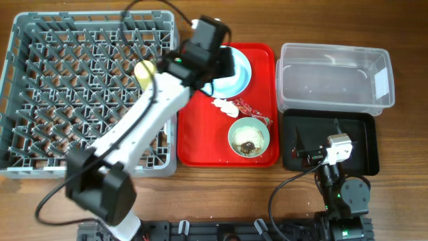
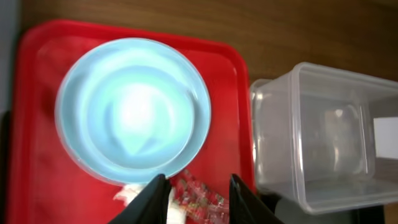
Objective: Sort waste into correct bins and load items into the dishwasher rack
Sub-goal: 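Move the left gripper to the light-blue bowl and grasp its rim, then lift the light-blue bowl and carry it into the rack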
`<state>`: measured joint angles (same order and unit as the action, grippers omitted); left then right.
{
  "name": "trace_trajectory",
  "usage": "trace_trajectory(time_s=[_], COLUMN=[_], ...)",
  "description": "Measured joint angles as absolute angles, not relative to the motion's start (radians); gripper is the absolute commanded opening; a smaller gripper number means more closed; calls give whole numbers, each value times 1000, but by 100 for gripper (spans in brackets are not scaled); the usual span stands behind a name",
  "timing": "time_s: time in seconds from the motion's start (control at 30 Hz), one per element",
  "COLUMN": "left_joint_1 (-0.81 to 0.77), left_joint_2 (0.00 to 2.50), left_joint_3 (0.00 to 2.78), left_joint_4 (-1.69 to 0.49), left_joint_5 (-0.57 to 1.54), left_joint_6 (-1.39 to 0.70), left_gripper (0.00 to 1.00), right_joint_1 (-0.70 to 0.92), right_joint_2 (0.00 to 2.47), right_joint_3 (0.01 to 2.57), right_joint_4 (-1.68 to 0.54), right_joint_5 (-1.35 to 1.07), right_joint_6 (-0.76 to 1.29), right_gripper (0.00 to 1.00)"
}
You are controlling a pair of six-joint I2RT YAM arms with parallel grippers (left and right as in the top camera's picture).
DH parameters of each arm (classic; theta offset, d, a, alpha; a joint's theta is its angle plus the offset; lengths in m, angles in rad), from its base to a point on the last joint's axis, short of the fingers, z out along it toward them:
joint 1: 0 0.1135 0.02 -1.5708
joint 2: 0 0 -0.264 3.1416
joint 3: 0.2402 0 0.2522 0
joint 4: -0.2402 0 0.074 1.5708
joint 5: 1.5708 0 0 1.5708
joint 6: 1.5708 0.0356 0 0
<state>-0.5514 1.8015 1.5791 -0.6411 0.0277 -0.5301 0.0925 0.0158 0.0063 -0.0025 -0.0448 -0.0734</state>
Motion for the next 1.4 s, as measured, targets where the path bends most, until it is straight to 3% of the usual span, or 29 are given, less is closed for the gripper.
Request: trace_trajectory(time_s=[0.43, 1.4], left_joint_1=[-593, -621], left_joint_2=[2080, 2168], left_joint_3=[1578, 1578], left_joint_4=[-360, -388], left_joint_5=[-22, -56], left_joint_6=[-530, -517], left_gripper=[23, 15], right_joint_1=[93, 93], right_joint_2=[16, 16], right_joint_3=[6, 6], right_joint_4=[-2, -2], right_joint_5=[-45, -45], right_joint_6=[-73, -73], right_gripper=[100, 100])
